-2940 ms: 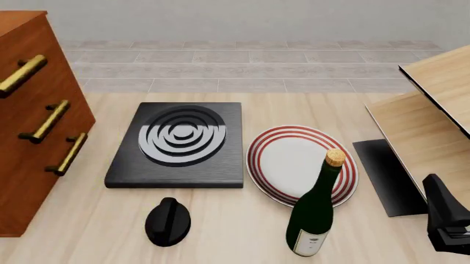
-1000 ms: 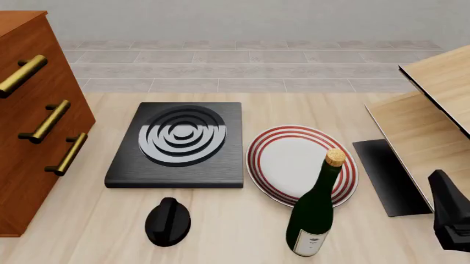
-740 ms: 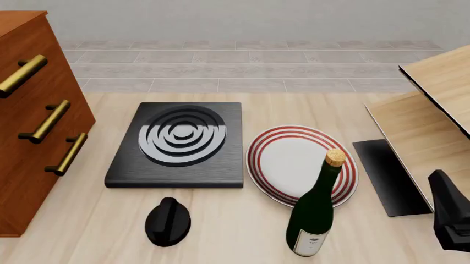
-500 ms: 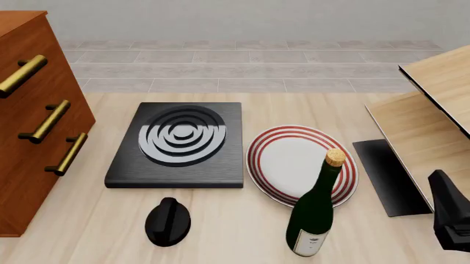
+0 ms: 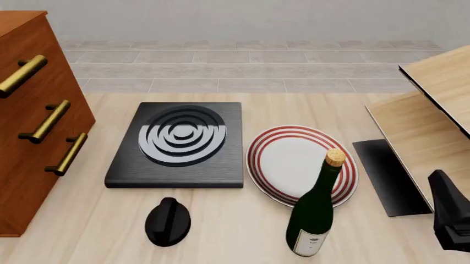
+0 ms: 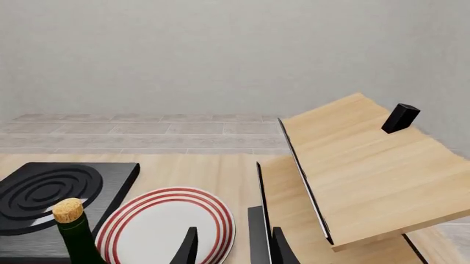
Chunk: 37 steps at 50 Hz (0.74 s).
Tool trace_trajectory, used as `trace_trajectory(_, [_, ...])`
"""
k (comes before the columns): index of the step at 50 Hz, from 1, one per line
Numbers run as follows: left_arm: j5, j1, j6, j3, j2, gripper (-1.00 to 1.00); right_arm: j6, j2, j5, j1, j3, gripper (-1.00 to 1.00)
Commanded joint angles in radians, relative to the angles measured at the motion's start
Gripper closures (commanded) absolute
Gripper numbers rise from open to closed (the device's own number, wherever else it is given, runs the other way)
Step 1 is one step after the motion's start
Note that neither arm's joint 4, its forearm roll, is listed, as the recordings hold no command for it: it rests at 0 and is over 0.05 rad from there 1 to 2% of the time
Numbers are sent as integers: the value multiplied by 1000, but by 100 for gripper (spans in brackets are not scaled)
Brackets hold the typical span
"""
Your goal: Put the bowl on the top of the cabinet.
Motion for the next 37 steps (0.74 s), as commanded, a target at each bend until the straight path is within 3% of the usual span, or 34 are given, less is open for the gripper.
trace_trajectory(1, [11, -11, -13, 13, -80, -100, 0, 0, 0, 0, 0, -100])
trace_trajectory(22, [70, -50, -55, 5, -274, -100, 0, 0, 0, 0, 0, -100])
trace_trajectory(37, [94, -61, -64, -6, -310, -100, 0, 0, 0, 0, 0, -100])
